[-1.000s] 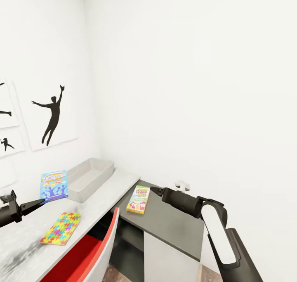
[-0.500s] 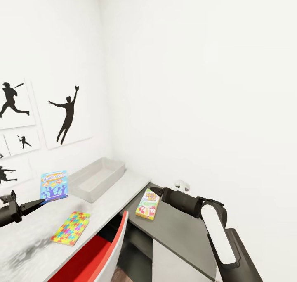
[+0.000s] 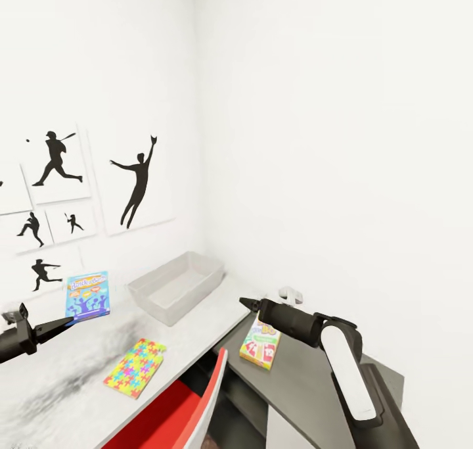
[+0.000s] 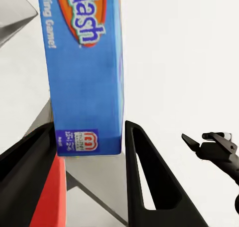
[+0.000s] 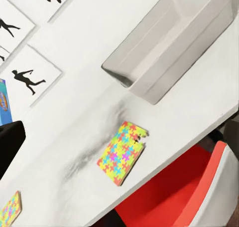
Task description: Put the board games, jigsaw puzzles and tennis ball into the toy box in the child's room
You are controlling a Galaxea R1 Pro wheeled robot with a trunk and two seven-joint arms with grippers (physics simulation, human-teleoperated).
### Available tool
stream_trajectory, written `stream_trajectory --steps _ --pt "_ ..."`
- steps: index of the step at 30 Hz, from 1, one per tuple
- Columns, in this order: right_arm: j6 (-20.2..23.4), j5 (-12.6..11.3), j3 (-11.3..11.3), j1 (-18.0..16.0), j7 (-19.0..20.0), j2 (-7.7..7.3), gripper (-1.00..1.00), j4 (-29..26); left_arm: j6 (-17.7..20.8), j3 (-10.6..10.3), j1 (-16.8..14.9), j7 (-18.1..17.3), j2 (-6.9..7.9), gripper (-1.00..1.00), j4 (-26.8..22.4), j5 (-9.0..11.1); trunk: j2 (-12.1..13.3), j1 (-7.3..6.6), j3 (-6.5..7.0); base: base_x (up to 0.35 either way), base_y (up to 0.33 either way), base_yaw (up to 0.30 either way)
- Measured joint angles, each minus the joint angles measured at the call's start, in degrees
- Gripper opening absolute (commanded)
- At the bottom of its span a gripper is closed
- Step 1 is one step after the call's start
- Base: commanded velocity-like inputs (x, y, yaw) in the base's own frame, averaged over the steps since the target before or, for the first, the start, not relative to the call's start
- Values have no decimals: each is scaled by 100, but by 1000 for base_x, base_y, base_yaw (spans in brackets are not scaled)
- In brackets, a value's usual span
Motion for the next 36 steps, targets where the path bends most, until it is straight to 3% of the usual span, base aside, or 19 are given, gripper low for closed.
stream_trajectory --steps 16,27,36 --pt "0 -4 -2 0 0 -24 100 0 0 7 2 0 -35 -100 1 -2 1 0 -35 154 -11 276" --pt "0 -5 -2 0 0 -25 100 -1 3 14 -3 0 -36 -100 0 6 0 1 -43 75 -25 66" --pt "0 -5 -2 0 0 -30 100 0 8 10 1 0 -36 -100 0 4 1 1 -65 1 89 216"
